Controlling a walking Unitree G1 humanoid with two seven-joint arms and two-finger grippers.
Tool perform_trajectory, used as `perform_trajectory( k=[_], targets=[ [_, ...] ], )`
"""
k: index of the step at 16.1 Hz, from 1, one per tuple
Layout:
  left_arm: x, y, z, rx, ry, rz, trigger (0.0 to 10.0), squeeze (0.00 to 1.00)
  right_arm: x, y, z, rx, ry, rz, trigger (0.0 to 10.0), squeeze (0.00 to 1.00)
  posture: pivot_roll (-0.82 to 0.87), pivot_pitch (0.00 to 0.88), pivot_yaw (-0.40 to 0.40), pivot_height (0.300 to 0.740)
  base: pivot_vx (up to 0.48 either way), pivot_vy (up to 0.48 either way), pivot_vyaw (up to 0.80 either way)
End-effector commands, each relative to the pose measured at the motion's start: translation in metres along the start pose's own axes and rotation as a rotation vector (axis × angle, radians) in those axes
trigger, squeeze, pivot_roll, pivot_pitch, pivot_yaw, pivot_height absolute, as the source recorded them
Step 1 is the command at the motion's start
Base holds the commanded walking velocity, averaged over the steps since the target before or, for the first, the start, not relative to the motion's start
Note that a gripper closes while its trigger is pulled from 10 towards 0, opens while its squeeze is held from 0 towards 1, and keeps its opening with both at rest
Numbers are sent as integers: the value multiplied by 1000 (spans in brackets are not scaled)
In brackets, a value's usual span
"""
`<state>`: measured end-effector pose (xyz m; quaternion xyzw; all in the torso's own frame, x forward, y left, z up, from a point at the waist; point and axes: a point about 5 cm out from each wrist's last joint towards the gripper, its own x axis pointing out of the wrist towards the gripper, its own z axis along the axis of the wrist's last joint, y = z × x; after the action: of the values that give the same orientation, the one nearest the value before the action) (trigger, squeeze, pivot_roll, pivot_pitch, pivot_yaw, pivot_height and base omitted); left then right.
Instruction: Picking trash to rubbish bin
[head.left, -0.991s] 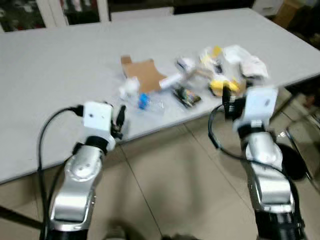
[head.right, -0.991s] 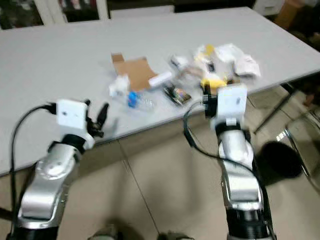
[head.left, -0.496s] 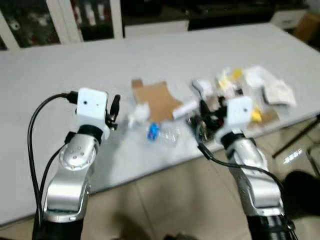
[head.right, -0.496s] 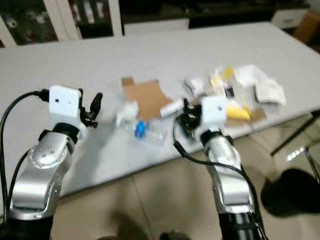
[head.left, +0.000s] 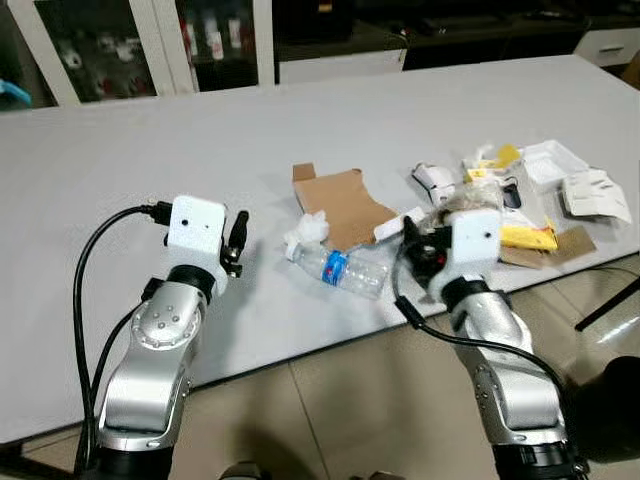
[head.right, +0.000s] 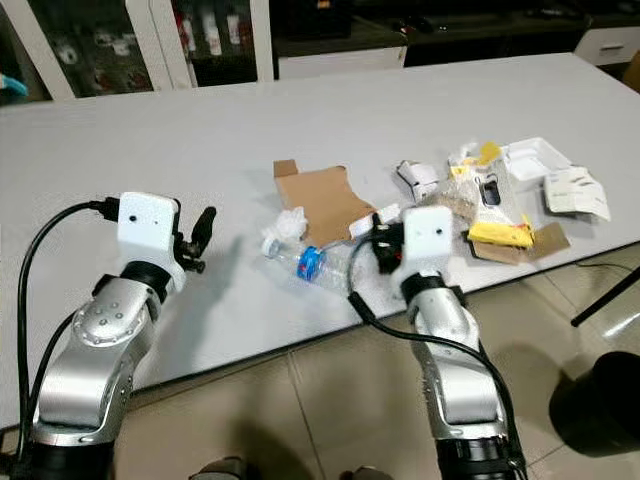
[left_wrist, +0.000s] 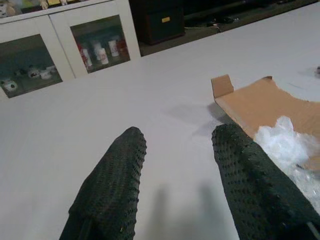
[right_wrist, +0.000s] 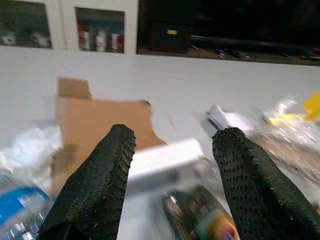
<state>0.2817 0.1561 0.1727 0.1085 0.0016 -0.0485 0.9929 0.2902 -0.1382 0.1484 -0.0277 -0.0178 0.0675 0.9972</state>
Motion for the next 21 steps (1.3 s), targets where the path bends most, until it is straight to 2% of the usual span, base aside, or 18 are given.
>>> perform_trajectory(
  k=[1, 4, 6, 9, 12, 16, 17, 18, 19, 21],
  targets=[
    [-1, 0, -4, -14, 11, 5, 10000, 0, -2, -3, -1, -13, 10, -16, 10000, 0, 7, 121, -24, 740, 0, 0, 0],
    [-3, 1, 4, -2, -13, 17, 10000, 0, -4, -5, 1, -15, 14, -23, 10000, 0, 8, 145, -29, 740, 0, 0, 0],
    [-4, 4, 9, 20, -25, 17, 10000, 0, -5, -5, -1, -39, 55, -13, 10000, 0, 15, 163, -24, 740, 0, 0, 0],
    [-9, 7, 7, 52, -7, 13, 10000, 0, -3, -6, 0, -42, 127, 87, 10000, 0, 29, 187, -21, 740, 0, 0, 0],
    [-13, 10, 19, 73, -22, -5, 10000, 0, 2, -7, 28, -15, 53, 166, 10000, 0, 39, 191, -24, 740, 0, 0, 0],
    [-7, 20, 31, 92, -39, -31, 10000, 0, 10, -18, 56, 3, 37, 257, 10000, 0, 19, 178, -21, 740, 0, 0, 0],
    [-6, 19, 35, 90, -35, -111, 10000, 0, 12, -28, 62, 58, 82, 331, 10000, 714, 14, 161, -20, 740, 0, 0, 0],
    [-5, 18, 37, 84, -40, -140, 10000, 0, 13, -30, 63, 78, 101, 372, 10000, 1000, 14, 159, -17, 740, 0, 0, 0],
    [-7, 18, 38, 116, -39, -210, 10000, 0, 12, -33, 64, 99, 148, 448, 10000, 1000, 9, 153, -14, 740, 0, 0, 0],
    [-8, 25, 40, 150, -5, -256, 10000, 0, 8, -40, 71, 129, 230, 559, 10000, 1000, -2, 126, -18, 740, 0, 0, 0]
  ],
)
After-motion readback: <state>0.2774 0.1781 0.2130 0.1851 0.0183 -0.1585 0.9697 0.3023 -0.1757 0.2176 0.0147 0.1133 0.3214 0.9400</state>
